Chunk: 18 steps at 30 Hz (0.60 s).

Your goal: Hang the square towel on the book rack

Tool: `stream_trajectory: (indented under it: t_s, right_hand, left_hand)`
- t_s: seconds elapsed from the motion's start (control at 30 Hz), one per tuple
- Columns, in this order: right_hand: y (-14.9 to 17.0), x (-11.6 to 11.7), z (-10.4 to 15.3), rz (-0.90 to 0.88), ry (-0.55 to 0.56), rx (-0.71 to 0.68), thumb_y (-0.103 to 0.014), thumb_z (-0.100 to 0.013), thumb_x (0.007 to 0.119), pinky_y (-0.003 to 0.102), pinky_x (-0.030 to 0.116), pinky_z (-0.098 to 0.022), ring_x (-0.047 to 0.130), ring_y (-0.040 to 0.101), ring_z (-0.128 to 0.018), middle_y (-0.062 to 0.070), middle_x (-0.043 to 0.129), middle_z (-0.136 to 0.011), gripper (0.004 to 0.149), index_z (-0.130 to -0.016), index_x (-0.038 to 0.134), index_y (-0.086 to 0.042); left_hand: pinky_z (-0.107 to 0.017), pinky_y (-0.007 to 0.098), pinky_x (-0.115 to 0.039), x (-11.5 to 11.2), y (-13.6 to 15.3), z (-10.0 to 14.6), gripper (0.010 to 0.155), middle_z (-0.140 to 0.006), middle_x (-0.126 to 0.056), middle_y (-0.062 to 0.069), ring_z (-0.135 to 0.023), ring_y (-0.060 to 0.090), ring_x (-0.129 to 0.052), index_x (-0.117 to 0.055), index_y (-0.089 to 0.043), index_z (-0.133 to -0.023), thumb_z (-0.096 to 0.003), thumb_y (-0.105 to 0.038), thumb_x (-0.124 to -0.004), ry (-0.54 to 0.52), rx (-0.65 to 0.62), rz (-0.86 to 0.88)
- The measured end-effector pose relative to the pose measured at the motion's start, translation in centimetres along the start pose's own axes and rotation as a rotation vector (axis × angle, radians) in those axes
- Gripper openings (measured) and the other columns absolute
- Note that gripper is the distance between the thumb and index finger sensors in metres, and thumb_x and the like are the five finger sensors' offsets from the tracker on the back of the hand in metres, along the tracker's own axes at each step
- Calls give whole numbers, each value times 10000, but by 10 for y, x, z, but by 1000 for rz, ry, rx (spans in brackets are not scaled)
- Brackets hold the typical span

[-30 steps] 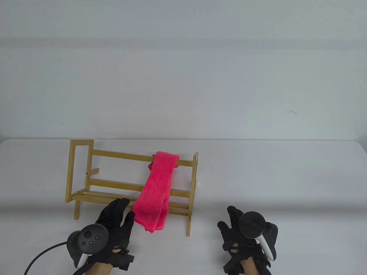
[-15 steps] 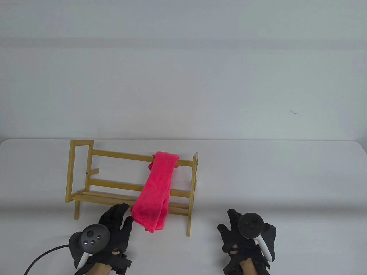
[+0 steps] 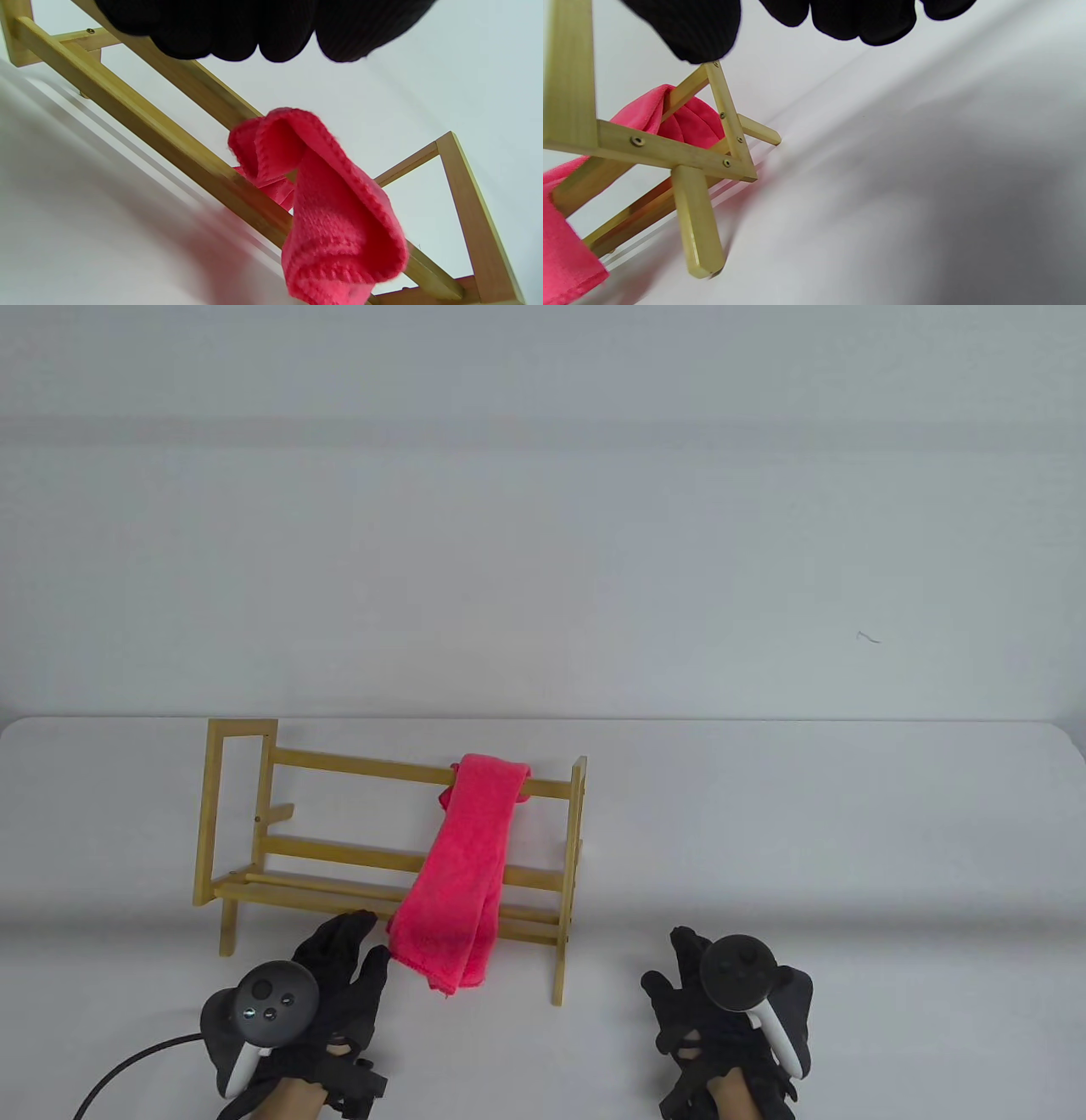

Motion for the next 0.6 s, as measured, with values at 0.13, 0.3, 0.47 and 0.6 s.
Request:
stream_trajectory:
  t_s: [0.13,0.3,0.47,0.6]
  right_hand:
    - [0,1,0,5,-4,0,-471,-472,718,560,413,-731,511,345,-1009,76,401,-1065,709,-1031,364,-215]
    - [0,2,-1,6,-5,2,-471,-472,718,560,412,-731,513,346,-1008,76,401,-1065,709,-1031,365,-216]
    - [0,2,-1,9,-8,3,-471,-472,718,560,412,-731,512,346,-1008,77,402,-1065,709,-1031,365,-216]
    - [1,3,-1,9,-10,3,-471,-472,718,560,412,-731,512,346,-1008,75,401,-1065,708,-1031,366,-217]
  left_hand:
    - [-631,566,-614,0,-1,0,551,-992,-592,213,-882,449,-658,-610,-95,-1004,-550,-386,-731,4,0,3]
    - [-631,565,-616,0,-1,0,552,-992,-593,212,-881,450,-658,-611,-95,-1003,-550,-385,-731,7,4,6]
    - [-631,565,-615,0,-1,0,551,-992,-593,211,-881,449,-658,-611,-96,-1003,-550,-385,-731,12,7,8]
    - [-631,565,-615,0,-1,0,550,-992,-594,211,-881,449,-658,-612,-96,-1003,-550,-385,-731,11,8,9]
Point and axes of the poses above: the tracker on the back of each hand, its own y axis roughly to the little-finger side, its own z axis roughly from the fingertips to the wrist, x = y × z, the point moved 3 cm from there along -z, roughly from the wrist to the fingertips
